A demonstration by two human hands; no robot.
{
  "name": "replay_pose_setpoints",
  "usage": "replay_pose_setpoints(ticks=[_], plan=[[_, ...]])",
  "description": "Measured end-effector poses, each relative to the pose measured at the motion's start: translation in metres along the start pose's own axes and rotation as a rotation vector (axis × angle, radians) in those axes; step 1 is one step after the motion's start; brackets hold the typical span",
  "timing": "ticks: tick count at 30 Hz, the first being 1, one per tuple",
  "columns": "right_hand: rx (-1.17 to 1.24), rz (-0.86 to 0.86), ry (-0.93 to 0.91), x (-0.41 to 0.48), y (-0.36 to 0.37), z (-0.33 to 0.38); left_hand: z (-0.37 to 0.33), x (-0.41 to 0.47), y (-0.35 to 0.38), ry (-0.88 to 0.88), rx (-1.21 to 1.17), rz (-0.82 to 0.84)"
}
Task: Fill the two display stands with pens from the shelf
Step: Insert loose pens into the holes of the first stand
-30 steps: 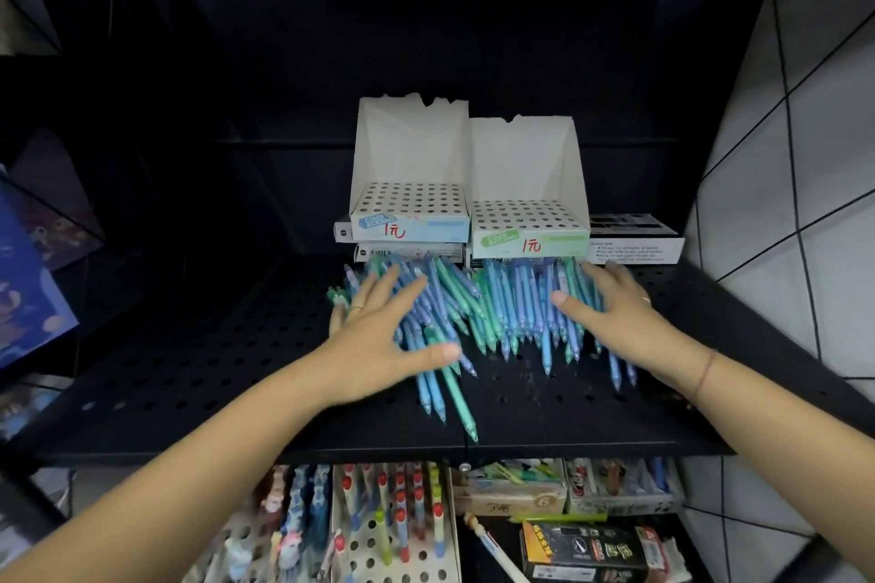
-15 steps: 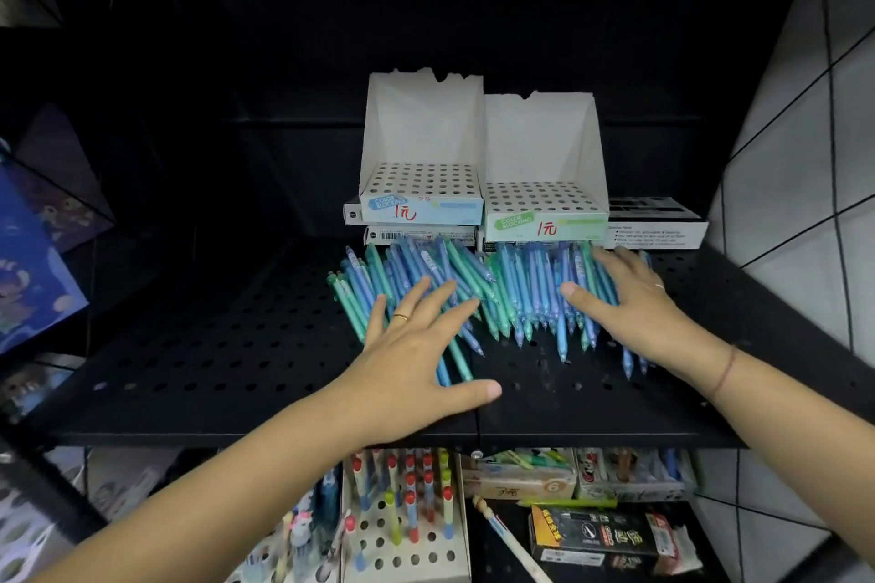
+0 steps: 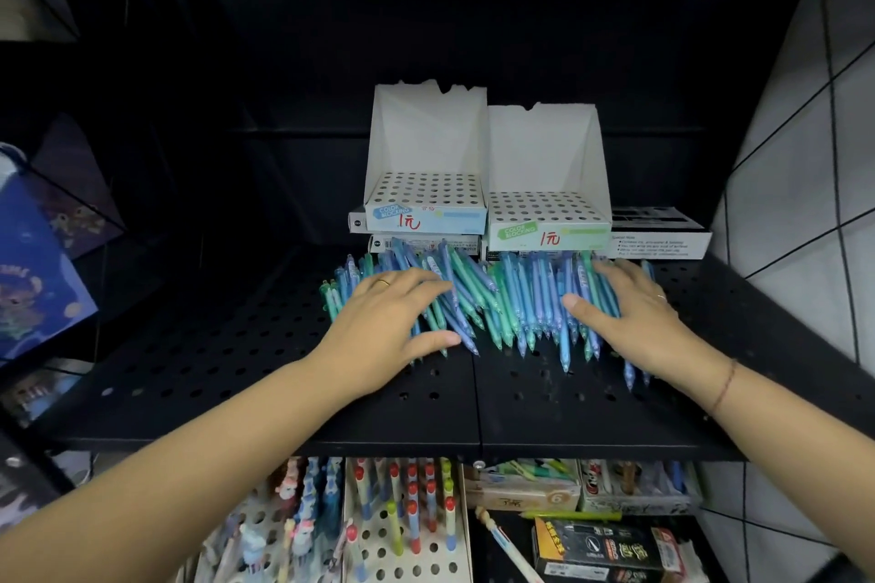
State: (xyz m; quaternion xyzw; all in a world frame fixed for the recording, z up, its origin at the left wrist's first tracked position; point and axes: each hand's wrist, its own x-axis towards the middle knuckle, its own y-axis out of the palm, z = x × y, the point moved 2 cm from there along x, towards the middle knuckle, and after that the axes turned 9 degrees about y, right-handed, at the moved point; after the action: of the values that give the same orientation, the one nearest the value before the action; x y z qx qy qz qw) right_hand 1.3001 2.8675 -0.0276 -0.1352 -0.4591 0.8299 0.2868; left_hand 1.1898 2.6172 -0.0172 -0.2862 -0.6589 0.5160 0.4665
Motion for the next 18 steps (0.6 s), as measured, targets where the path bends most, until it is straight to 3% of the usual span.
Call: replay_pose_setpoints(ticks=[2, 4, 6, 8, 12, 18], plan=[[0.026, -0.010, 0.026, 0.000, -0.002, -0.002, 0.010, -0.001, -0.004, -0.085, -0.039, -0.126], [0.016, -0.052, 0.096, 0.001, -0.006, -0.005, 0.029, -0.004, -0.008, -0.340, -0.082, -0.261], [0.006, -0.071, 0.183, 0.004, -0.009, -0.008, 0.050, -0.006, -0.006, -0.653, -0.191, -0.147], [0.014, -0.052, 0.212, 0.007, -0.008, -0.006, 0.055, -0.004, -0.001, -0.782, -0.300, 0.039], [0.021, -0.023, 0.177, 0.013, 0.004, 0.006, 0.040, 0.015, 0.007, -0.708, -0.475, 0.051], [0.037, -0.050, 0.223, 0.017, 0.009, 0.015, 0.015, 0.039, 0.018, -0.642, -0.521, 0.009]])
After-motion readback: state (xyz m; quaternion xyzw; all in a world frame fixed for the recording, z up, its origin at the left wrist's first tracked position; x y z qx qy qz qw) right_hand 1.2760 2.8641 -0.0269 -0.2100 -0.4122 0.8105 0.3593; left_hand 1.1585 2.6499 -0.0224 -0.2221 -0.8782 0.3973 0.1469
